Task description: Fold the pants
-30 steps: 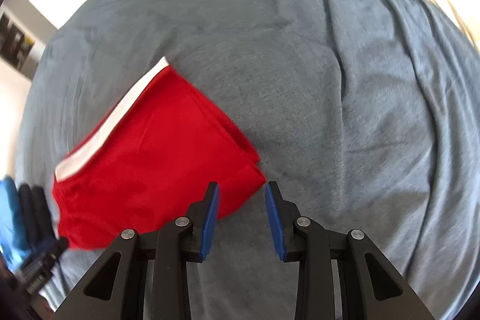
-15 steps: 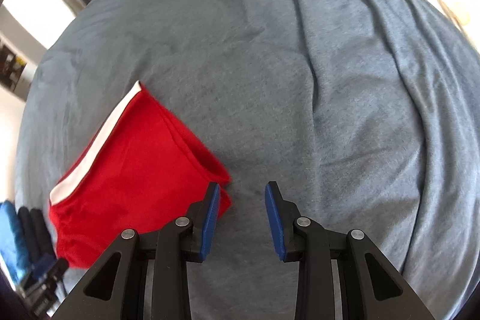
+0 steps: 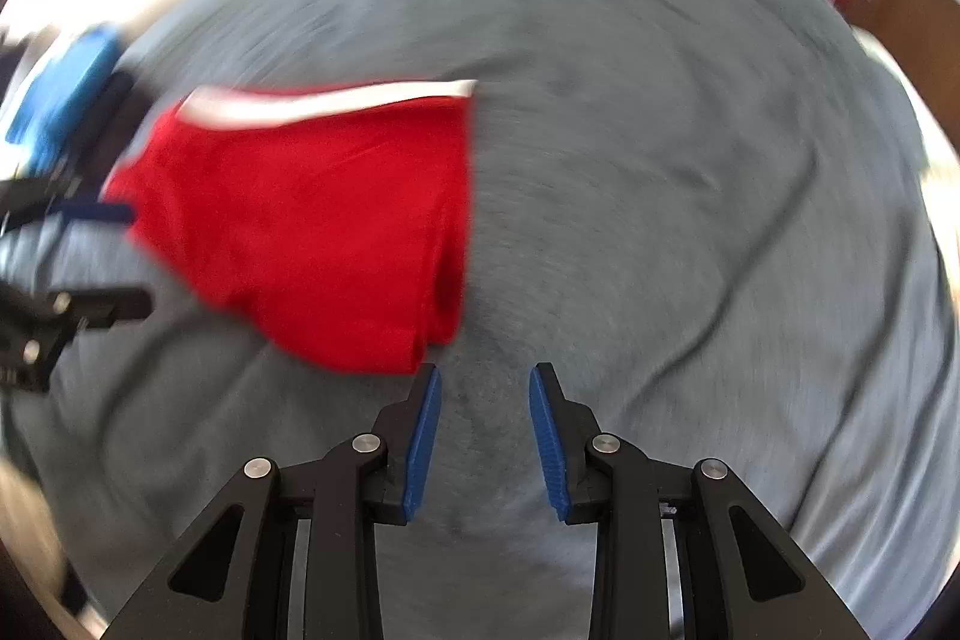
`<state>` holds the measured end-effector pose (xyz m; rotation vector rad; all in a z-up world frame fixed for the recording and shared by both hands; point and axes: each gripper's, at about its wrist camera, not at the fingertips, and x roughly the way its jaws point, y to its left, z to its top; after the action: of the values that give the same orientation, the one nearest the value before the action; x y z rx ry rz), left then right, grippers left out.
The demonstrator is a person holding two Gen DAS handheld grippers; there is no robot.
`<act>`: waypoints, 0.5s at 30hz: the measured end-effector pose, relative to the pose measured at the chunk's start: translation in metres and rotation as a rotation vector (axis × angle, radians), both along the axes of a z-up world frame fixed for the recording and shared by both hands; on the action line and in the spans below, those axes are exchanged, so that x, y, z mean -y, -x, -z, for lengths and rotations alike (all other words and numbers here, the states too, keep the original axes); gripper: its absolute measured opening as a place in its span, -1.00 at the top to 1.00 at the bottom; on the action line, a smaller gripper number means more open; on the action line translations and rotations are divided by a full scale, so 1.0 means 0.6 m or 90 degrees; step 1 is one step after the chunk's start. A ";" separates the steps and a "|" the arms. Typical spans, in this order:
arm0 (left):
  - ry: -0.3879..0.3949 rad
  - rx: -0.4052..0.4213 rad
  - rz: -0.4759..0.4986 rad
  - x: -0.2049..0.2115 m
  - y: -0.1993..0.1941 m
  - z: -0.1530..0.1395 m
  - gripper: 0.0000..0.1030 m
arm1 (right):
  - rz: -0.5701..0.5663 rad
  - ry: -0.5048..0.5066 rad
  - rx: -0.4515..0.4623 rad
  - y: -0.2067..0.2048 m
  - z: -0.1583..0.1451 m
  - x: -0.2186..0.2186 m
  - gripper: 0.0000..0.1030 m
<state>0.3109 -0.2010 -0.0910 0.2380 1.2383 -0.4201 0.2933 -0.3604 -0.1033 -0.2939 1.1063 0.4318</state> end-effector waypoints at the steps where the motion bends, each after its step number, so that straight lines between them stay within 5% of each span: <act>1: -0.002 -0.002 0.005 0.008 0.003 0.003 -0.31 | -0.026 0.008 0.007 0.004 0.002 -0.001 0.39; 9: -0.088 0.088 0.078 0.094 0.016 0.030 -0.31 | -0.163 -0.016 0.018 -0.006 0.044 0.003 0.40; 15: -0.127 0.142 0.132 0.145 0.012 0.053 -0.31 | -0.186 -0.061 0.008 -0.014 0.067 0.016 0.44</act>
<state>0.3038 -0.2879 -0.1227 0.5726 1.0393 -0.4347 0.3019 -0.3701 -0.1438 -0.3744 1.0304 0.7388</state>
